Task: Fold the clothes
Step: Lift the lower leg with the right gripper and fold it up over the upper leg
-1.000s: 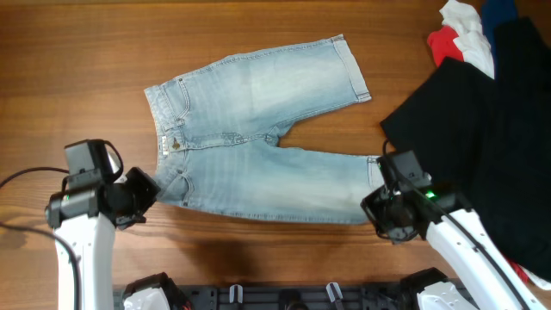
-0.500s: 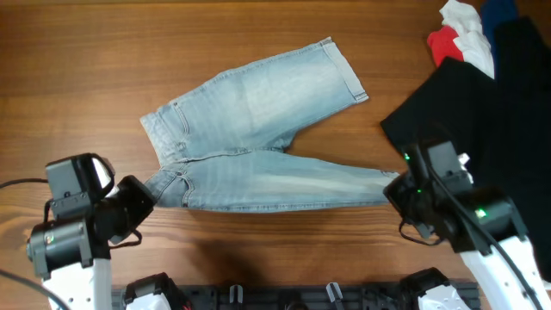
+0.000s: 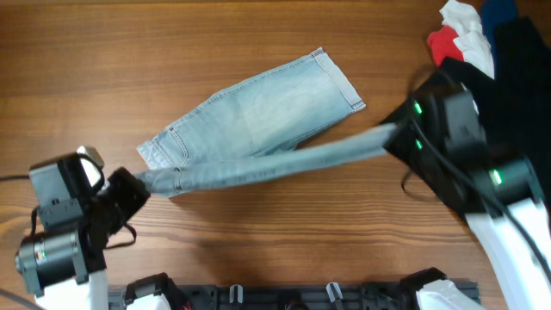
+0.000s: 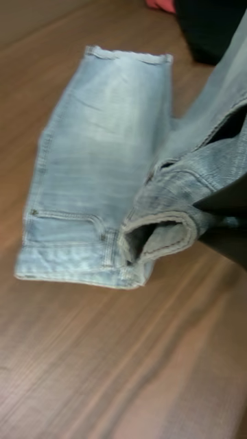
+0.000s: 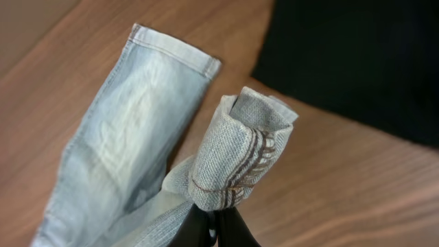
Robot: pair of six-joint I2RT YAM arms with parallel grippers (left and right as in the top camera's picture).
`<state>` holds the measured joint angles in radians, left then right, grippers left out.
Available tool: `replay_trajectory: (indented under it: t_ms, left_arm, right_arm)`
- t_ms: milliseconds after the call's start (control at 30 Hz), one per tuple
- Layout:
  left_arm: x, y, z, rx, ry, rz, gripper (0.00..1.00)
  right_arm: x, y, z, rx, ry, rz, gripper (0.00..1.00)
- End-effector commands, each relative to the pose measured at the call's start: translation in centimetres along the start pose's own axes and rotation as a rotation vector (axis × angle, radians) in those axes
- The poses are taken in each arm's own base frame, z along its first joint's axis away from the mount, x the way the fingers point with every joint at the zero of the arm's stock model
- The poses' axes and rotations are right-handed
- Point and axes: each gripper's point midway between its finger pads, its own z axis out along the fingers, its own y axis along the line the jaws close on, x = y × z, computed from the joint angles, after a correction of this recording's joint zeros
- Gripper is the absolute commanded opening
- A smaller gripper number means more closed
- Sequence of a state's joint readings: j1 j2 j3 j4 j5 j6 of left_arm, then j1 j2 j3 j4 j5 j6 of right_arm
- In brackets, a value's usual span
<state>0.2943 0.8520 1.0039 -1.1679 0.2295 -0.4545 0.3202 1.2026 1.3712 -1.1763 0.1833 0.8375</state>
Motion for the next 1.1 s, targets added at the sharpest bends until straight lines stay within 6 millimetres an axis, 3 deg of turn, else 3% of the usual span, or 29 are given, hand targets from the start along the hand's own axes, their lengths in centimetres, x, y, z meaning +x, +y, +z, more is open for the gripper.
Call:
replay_trajectory:
  t_ms: [0,233,400,533,700,1067]
  left_arm:
    - [-3.2,0.5,0.9,-0.07,-0.078,-0.001,0.04]
    - [-6.3,0.2,6.2,-0.095,-0.033,-0.011,0.04]
    - [-7.4,0.5,9.8,-0.116,0.003,-0.041,0.04]
    - [-7.8,0.8,11.9,-0.128,0.024,-0.046,0.04]
    - [-8.2,1.0,13.3,-0.133,0.032,-0.047,0.04]
    - [-8.9,0.6,13.6,-0.116,0.003,-0.04,0.04]
  right_arm:
    - [-3.8,1.1,3.2,0.121,-0.047,-0.141,0.04]
    - [-5.7,3.1,10.1,0.155,0.006,-0.2,0.05]
    - [-6.1,3.9,12.9,0.132,0.019,-0.214,0.04]
    - [-6.3,5.6,14.5,0.059,0.023,-0.286,0.04]
    - [-6.7,6.3,15.9,0.047,0.008,-0.292,0.04]
    - [-5.3,5.9,19.9,0.078,0.065,-0.307,0.04]
